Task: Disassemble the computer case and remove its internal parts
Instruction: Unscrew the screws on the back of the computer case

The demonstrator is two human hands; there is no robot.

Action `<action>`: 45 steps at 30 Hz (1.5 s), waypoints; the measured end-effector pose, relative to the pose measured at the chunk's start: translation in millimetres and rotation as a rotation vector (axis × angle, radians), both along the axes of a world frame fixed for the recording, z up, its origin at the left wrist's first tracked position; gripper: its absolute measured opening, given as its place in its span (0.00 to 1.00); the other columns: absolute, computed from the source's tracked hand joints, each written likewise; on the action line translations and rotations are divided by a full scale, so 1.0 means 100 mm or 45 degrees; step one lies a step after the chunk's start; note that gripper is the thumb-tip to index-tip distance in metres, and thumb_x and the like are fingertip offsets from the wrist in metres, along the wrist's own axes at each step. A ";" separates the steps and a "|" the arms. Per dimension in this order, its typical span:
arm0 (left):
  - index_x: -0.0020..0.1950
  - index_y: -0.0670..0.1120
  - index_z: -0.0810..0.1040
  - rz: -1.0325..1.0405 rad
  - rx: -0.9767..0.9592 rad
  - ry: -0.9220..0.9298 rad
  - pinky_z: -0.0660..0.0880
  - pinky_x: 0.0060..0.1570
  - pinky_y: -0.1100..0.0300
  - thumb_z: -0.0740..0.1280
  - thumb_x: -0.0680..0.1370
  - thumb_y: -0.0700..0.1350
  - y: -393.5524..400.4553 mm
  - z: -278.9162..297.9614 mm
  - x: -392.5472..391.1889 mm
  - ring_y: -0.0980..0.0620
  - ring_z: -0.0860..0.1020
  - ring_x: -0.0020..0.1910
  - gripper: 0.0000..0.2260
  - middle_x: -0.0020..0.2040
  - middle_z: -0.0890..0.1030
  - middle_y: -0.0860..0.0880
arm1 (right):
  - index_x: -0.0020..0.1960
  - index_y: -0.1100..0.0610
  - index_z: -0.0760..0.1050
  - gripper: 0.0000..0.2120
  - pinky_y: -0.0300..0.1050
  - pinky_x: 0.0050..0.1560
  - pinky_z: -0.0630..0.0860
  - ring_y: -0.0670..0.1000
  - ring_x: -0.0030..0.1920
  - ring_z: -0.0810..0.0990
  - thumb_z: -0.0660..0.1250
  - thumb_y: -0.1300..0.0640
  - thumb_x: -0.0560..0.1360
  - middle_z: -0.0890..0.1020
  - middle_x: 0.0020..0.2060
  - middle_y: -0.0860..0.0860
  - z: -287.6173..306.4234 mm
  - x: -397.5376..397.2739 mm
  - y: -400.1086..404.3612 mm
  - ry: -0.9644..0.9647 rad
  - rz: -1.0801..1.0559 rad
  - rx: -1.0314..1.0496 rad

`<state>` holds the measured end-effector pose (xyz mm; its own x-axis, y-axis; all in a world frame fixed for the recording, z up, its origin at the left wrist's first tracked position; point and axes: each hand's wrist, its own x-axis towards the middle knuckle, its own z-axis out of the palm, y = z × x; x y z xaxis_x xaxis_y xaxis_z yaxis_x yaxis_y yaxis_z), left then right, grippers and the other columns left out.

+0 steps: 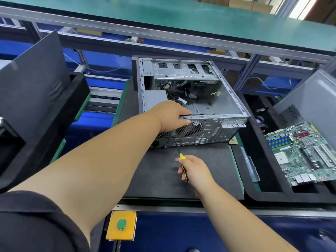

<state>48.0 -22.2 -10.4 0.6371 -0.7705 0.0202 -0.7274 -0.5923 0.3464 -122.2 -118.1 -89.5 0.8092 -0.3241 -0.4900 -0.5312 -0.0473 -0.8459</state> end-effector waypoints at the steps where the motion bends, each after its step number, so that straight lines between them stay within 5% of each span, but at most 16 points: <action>1: 0.69 0.56 0.75 -0.002 0.003 0.000 0.69 0.65 0.51 0.62 0.80 0.56 0.00 0.00 0.00 0.45 0.73 0.65 0.18 0.61 0.80 0.49 | 0.49 0.56 0.80 0.08 0.46 0.38 0.71 0.47 0.27 0.72 0.64 0.53 0.78 0.78 0.28 0.47 0.00 0.00 0.00 -0.004 -0.009 0.004; 11: 0.68 0.56 0.76 -0.008 0.005 0.008 0.72 0.59 0.52 0.62 0.79 0.56 0.00 0.02 0.00 0.46 0.75 0.60 0.17 0.59 0.81 0.49 | 0.48 0.58 0.79 0.06 0.41 0.32 0.68 0.46 0.24 0.69 0.67 0.56 0.77 0.76 0.27 0.49 -0.03 0.04 0.02 -0.030 -0.123 0.058; 17: 0.68 0.56 0.76 -0.007 -0.002 0.000 0.72 0.58 0.53 0.63 0.79 0.56 0.00 0.00 0.01 0.46 0.75 0.59 0.17 0.59 0.81 0.48 | 0.45 0.63 0.81 0.21 0.40 0.27 0.63 0.48 0.24 0.64 0.58 0.48 0.80 0.73 0.29 0.53 0.01 0.08 0.13 0.222 -0.333 0.792; 20: 0.67 0.56 0.77 -0.013 0.002 -0.004 0.73 0.57 0.52 0.63 0.79 0.56 -0.01 0.00 0.01 0.46 0.76 0.57 0.17 0.57 0.81 0.48 | 0.43 0.62 0.78 0.20 0.40 0.27 0.65 0.48 0.24 0.67 0.57 0.49 0.81 0.75 0.30 0.53 0.00 0.08 0.12 0.241 -0.355 0.941; 24: 0.66 0.54 0.77 -0.021 0.020 -0.029 0.73 0.56 0.53 0.62 0.80 0.56 -0.02 -0.01 0.02 0.46 0.76 0.56 0.17 0.55 0.82 0.48 | 0.45 0.61 0.80 0.17 0.39 0.26 0.73 0.48 0.27 0.74 0.64 0.48 0.80 0.79 0.32 0.53 -0.05 0.09 0.13 0.251 -0.406 0.913; 30: 0.69 0.56 0.75 -0.016 0.023 -0.014 0.72 0.58 0.54 0.61 0.80 0.56 -0.02 -0.01 0.02 0.47 0.75 0.59 0.18 0.57 0.81 0.49 | 0.44 0.60 0.77 0.12 0.38 0.22 0.69 0.46 0.23 0.71 0.70 0.51 0.77 0.77 0.28 0.51 -0.12 0.13 0.15 0.216 -0.414 0.644; 36: 0.67 0.56 0.76 -0.016 0.009 -0.004 0.73 0.57 0.53 0.62 0.80 0.57 -0.01 0.00 0.03 0.46 0.76 0.58 0.17 0.56 0.81 0.49 | 0.42 0.56 0.71 0.13 0.45 0.34 0.70 0.49 0.30 0.72 0.74 0.51 0.74 0.74 0.31 0.52 -0.13 0.15 0.13 0.193 -0.268 0.164; 45: 0.69 0.56 0.75 -0.030 -0.015 -0.026 0.67 0.51 0.59 0.61 0.80 0.57 -0.02 -0.03 0.05 0.47 0.75 0.58 0.18 0.57 0.81 0.50 | 0.49 0.67 0.79 0.17 0.41 0.30 0.77 0.50 0.31 0.79 0.60 0.53 0.82 0.80 0.35 0.56 -0.06 0.05 0.10 0.128 -0.316 0.864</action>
<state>53.3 -24.3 -13.4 0.6179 -0.7852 0.0420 -0.7483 -0.5708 0.3379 -116.9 -107.6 -95.7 0.6920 -0.0909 -0.7161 -0.5346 0.6021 -0.5930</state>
